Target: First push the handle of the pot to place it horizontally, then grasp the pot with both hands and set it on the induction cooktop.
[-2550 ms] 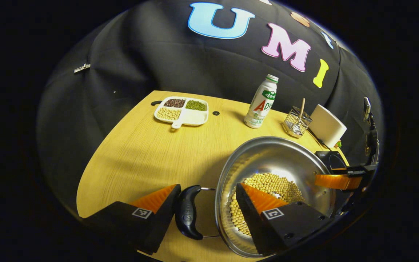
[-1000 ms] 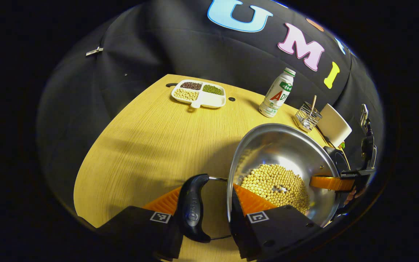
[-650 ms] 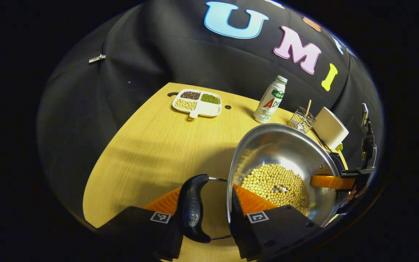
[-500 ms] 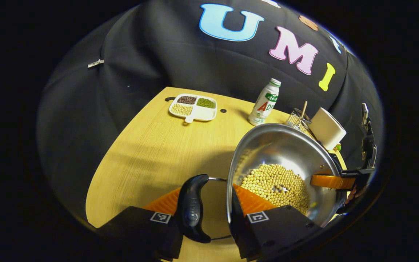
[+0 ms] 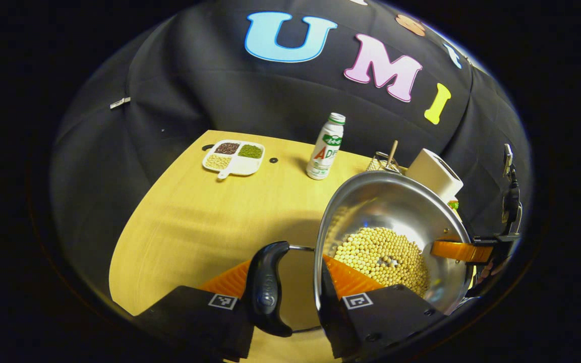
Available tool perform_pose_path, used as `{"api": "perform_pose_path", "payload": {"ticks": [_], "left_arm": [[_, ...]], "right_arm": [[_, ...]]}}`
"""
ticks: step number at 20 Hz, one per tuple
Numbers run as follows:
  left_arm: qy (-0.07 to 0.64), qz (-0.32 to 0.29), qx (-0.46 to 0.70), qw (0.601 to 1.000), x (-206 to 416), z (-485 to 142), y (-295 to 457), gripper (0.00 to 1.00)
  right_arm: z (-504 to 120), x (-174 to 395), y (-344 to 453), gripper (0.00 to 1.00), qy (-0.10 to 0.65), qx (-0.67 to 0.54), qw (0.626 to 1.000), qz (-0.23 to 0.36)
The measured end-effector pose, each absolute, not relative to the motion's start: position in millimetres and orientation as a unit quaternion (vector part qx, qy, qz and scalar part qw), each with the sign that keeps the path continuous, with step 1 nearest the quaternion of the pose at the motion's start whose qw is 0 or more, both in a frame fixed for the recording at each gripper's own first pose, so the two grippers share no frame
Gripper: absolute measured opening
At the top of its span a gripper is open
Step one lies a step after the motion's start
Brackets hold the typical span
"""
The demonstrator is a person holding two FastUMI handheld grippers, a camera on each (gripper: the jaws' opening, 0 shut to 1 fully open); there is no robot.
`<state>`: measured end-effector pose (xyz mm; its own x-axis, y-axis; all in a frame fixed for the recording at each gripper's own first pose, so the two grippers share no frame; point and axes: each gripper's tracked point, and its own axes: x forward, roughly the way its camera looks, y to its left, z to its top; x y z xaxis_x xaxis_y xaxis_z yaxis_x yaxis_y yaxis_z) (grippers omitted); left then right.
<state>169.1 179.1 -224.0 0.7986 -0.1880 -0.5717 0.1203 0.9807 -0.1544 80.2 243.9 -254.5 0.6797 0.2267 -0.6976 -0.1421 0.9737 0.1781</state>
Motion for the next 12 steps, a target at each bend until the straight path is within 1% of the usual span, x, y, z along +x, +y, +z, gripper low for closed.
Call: {"api": "perform_pose_path", "payload": {"ticks": [6,12], "left_arm": [[0.304,-0.093,-0.056,0.946,173.3,-214.2,116.2,0.61],[0.304,-0.108,-0.047,0.945,182.7,-212.2,58.6,0.61]], "right_arm": [[-233.3,90.1,182.7,0.61,0.375,0.055,0.921,0.088],[-226.5,98.7,126.9,0.61,0.371,0.061,0.924,0.07]]}}
